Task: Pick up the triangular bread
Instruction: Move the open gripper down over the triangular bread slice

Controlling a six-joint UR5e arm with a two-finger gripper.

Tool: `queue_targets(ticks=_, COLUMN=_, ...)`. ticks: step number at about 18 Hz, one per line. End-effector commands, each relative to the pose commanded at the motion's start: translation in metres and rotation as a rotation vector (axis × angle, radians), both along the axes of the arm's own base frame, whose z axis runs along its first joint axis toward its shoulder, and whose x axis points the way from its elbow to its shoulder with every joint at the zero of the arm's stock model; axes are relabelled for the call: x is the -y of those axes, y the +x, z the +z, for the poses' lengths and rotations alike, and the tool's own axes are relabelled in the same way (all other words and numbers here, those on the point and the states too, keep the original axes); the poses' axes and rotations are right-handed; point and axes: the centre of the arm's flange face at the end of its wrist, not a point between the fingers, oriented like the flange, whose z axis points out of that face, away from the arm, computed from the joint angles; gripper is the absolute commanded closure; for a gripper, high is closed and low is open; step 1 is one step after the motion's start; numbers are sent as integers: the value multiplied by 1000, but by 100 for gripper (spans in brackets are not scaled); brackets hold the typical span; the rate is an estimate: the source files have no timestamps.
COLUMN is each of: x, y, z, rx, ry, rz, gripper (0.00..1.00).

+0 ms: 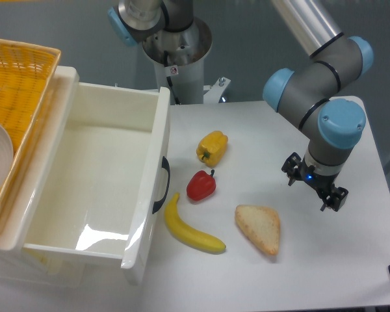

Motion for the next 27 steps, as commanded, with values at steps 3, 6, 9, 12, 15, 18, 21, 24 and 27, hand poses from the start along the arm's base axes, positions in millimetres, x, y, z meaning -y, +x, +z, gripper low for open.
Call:
queue_targets(ticks=3, x=0, y=0, z=1, rx=-1, ry=1, rz=-2, gripper=0)
queue_targets(ticks=6, x=-7, y=7, z=-2, rx=4, ry=-1, rz=-2, gripper=0)
queue_targets(ticks=9, x=-20, y=13, z=-17, rx=21, ry=31, rz=-19, gripper=0)
queue_targets(ticks=12, x=-20, y=14, z=-22, rx=30, ry=38, rz=28, gripper=0)
queue_targets(ticks=15, x=-21, y=15, z=-31, rx=46, ry=29, rz=50, gripper=0)
queue_targets(ticks=18, x=-21, y=17, z=-48, rx=74, ry=19, rz=144, gripper=0)
queue_targets(ticks=21, x=-23, y=14, z=-51, rx=87, ry=35, rz=176, gripper=0)
queue_targets(ticks=24, x=-22, y=14, z=-56, rx=148, ry=109, rz=214, gripper=0)
queue_targets(ticks=27, x=-25, y=16, z=-74, rx=195, ry=131, rz=213, gripper=0)
